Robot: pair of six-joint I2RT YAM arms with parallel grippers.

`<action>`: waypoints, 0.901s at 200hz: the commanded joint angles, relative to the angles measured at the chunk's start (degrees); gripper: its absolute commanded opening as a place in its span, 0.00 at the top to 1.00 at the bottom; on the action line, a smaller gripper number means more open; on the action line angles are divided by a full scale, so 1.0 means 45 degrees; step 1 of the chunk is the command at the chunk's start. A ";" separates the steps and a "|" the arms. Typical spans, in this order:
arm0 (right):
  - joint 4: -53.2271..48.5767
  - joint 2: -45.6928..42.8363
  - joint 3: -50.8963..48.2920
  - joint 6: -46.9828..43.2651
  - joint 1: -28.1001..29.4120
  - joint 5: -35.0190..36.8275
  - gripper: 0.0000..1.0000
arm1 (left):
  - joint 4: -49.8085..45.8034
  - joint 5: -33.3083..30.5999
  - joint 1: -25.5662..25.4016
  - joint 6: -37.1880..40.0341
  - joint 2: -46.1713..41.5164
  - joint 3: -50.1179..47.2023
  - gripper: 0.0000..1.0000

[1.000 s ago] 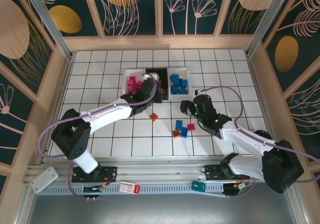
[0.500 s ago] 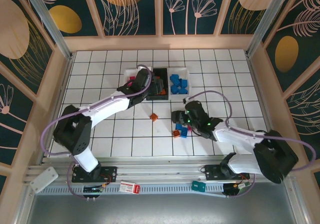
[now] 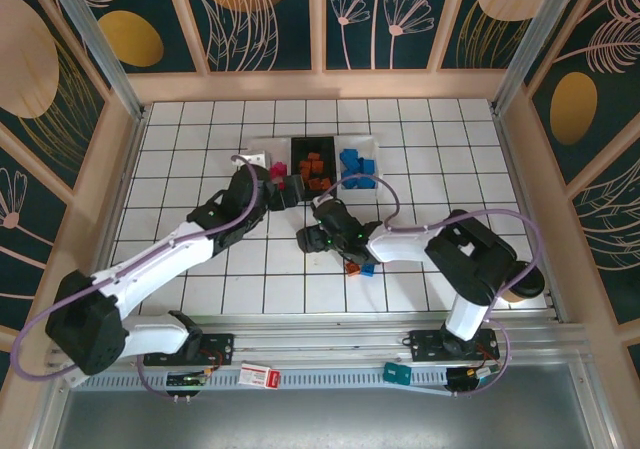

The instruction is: Sort the legos into containers by color

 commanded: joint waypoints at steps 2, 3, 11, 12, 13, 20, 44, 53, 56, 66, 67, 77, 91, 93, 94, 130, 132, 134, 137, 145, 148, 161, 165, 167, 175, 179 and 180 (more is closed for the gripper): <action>-0.0245 0.0803 0.0712 -0.0680 0.0189 0.0929 0.29 | -0.0645 -0.0538 0.0015 -0.0401 -0.1135 -0.0382 0.02; -0.0259 0.0836 0.0735 -0.0697 0.0200 0.0943 0.29 | -0.0667 -0.0550 0.0008 -0.0403 -0.1181 -0.0385 0.02; -0.0339 0.1055 0.0873 -0.0832 0.0289 0.1083 0.32 | -0.0837 -0.0692 0.0008 -0.0424 -0.1529 -0.0443 0.01; -0.0345 0.1069 0.0894 -0.0842 0.0299 0.1108 0.32 | -0.0860 -0.0695 0.0015 -0.0425 -0.1574 -0.0435 0.02; -0.0348 0.1096 0.0895 -0.0856 0.0304 0.1120 0.32 | -0.0892 -0.0707 0.0018 -0.0415 -0.1625 -0.0431 0.02; -0.0400 0.1222 0.0991 -0.0961 0.0376 0.1223 0.35 | -0.0982 -0.0795 0.0021 -0.0409 -0.1881 -0.0483 0.02; -0.0363 0.1443 0.0999 -0.1105 0.0465 0.1352 0.53 | -0.1331 -0.0997 0.0020 -0.0344 -0.2445 -0.0462 0.01; -0.0240 0.1352 0.0908 -0.1104 0.0465 0.1366 0.61 | -0.1509 -0.1068 0.0002 -0.0346 -0.2506 -0.0413 0.01; -0.0208 0.1295 0.0860 -0.1095 0.0465 0.1384 0.64 | -0.1558 -0.1084 0.0016 -0.0362 -0.2530 -0.0408 0.01; -0.0046 0.0977 0.0732 -0.1134 0.0465 0.1371 0.71 | -0.1645 -0.1143 0.0016 -0.0386 -0.2583 -0.0417 0.01; -0.0023 0.0942 0.0726 -0.1139 0.0465 0.1359 0.72 | -0.1655 -0.1145 0.0029 -0.0396 -0.2589 -0.0422 0.01; 0.0205 0.0472 0.0609 -0.1204 0.0446 0.1267 0.76 | -0.1686 -0.1199 0.0003 -0.0421 -0.2686 -0.0474 0.01; 0.0526 -0.0253 0.0478 -0.1290 0.0359 0.1084 0.79 | -0.1685 -0.1251 0.0025 -0.0456 -0.2842 -0.0597 0.01; 0.0566 -0.0349 0.0469 -0.1298 0.0312 0.1042 0.79 | -0.1685 -0.1257 0.0017 -0.0448 -0.2862 -0.0611 0.02; 0.0595 -0.0375 0.0467 -0.1299 0.0291 0.1019 0.79 | -0.1685 -0.1251 0.0019 -0.0456 -0.2865 -0.0617 0.02; 0.1025 -0.1350 0.1178 -0.1243 -0.0804 0.0046 0.79 | -0.1762 -0.1214 0.0013 -0.0511 -0.3076 -0.0778 0.01; 0.0988 -0.1317 0.1293 -0.1242 -0.0897 0.0001 0.79 | -0.1763 -0.1209 0.0014 -0.0505 -0.3081 -0.0774 0.01; 0.0970 -0.1280 0.1395 -0.1227 -0.0969 -0.0039 0.79 | -0.1763 -0.1207 0.0014 -0.0523 -0.3083 -0.0782 0.01; 0.0941 -0.1199 0.1539 -0.1223 -0.1113 -0.0147 0.79 | -0.1763 -0.1190 0.0013 -0.0530 -0.3083 -0.0796 0.02; 0.0897 -0.0947 0.1938 -0.1221 -0.1418 -0.0366 0.79 | -0.1783 -0.1158 0.0004 -0.0549 -0.3095 -0.0817 0.02; 0.0879 -0.0833 0.2100 -0.1193 -0.1543 -0.0430 0.80 | -0.1797 -0.1164 0.0012 -0.0550 -0.3097 -0.0828 0.01; 0.0802 -0.0246 0.2794 -0.1133 -0.2025 -0.0829 0.79 | -0.1897 -0.1168 0.0020 -0.0584 -0.3112 -0.0859 0.01; 0.0765 -0.0039 0.3080 -0.1101 -0.2167 -0.0951 0.79 | -0.1933 -0.1178 0.0020 -0.0601 -0.3124 -0.0857 0.02; 0.0738 0.0061 0.3194 -0.1104 -0.2214 -0.0985 0.79 | -0.1952 -0.1195 0.0006 -0.0611 -0.3137 -0.0857 0.02; 0.0680 0.0445 0.3734 -0.1085 -0.2431 -0.0997 0.79 | -0.2014 -0.1207 0.0007 -0.0607 -0.3188 -0.0895 0.01; 0.0626 0.0659 0.4009 -0.1090 -0.2513 -0.1004 0.79 | -0.2050 -0.1239 0.0010 -0.0633 -0.3213 -0.0896 0.01; 0.0606 0.0685 0.4073 -0.1088 -0.2528 -0.1010 0.79 | -0.2063 -0.1252 0.0006 -0.0637 -0.3216 -0.0906 0.01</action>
